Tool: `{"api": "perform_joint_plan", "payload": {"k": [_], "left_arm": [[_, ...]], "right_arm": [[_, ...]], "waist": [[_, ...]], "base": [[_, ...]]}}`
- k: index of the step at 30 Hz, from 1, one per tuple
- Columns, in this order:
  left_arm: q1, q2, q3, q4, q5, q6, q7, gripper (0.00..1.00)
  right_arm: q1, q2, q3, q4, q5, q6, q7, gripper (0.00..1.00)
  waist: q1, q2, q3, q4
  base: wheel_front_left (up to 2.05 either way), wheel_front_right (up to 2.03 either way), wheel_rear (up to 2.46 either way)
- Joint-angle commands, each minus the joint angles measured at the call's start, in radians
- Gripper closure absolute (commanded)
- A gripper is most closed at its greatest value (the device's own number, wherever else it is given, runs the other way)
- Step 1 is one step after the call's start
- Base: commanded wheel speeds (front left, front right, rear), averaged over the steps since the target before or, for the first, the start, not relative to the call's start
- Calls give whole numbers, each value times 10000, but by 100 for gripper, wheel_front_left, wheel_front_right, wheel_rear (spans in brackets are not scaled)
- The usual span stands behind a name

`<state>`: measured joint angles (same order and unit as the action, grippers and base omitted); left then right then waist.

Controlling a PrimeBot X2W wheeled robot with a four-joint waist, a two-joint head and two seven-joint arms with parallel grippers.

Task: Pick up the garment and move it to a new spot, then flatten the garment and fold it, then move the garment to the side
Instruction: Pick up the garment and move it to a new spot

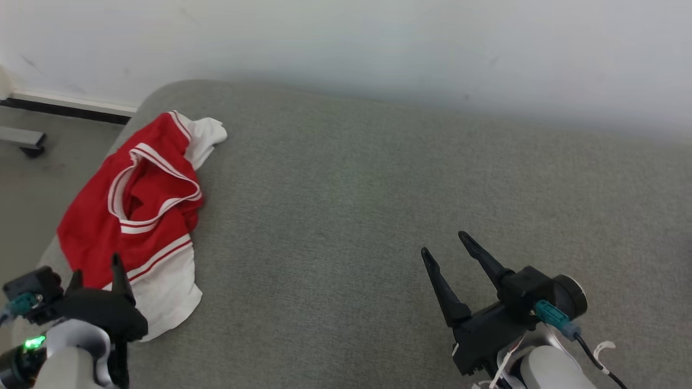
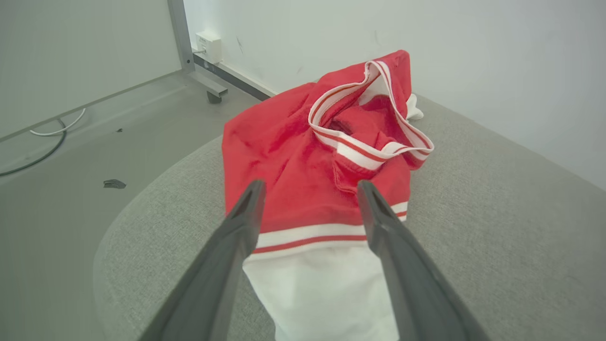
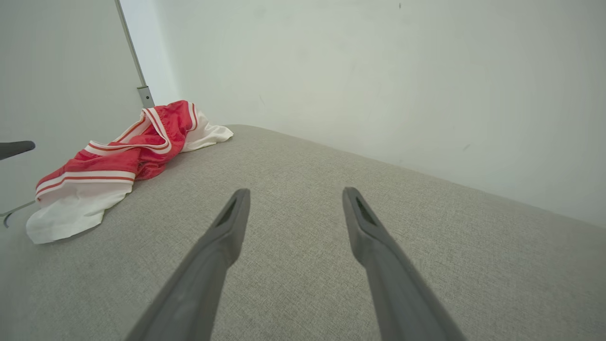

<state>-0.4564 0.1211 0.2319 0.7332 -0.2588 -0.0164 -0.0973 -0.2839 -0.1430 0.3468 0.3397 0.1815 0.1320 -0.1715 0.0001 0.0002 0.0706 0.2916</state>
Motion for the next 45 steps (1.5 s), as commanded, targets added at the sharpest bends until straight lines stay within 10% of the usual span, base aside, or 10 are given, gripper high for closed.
{"api": "perform_joint_plan", "payload": {"k": [1, 15, 16, 17, 18, 32, 45], "left_arm": [[-465, 171, 141, 307, -220, 34, 109, 0], [-2298, 905, 665, 2838, -1156, 314, 2665, 0], [-2280, 904, 612, 2930, -1143, 277, 2765, 20], [-2267, 915, 535, 2968, -1129, 103, 2861, 95], [-2256, 895, 443, 3021, -1141, -120, 3010, 100], [-3023, 2460, 83, 483, -921, -573, 3781, 100], [-3565, 2040, -1073, -4571, -1369, -947, 5542, 100]], "right_arm": [[-272, -171, 189, -291, 76, -29, 122, 0], [-334, -743, 411, -1687, 149, -29, 666, 0], [-302, -749, 366, -1710, 146, -29, 667, 0], [-271, -745, 317, -1706, 140, -29, 645, 0], [-229, -715, 256, -1701, 148, -29, 614, 0], [132, 86, 185, -907, 351, -29, -31, 0], [225, 611, 331, 455, 685, -29, -773, 0]], "waist": [[-1, -2, 1196, -1144], [-1, -2, 2416, -2080], [-1, -2, 2401, -2108], [-1, -2, 2357, -2133], [-1, -2, 2309, -2143], [-1, -2, 936, -2690], [-1, -2, -371, -4427]], "base": [[0, 0, 0], [0, 0, 0], [0, 0, 0], [0, 0, 0], [0, 0, 0], [0, 0, 0], [0, 0, 0]]}}
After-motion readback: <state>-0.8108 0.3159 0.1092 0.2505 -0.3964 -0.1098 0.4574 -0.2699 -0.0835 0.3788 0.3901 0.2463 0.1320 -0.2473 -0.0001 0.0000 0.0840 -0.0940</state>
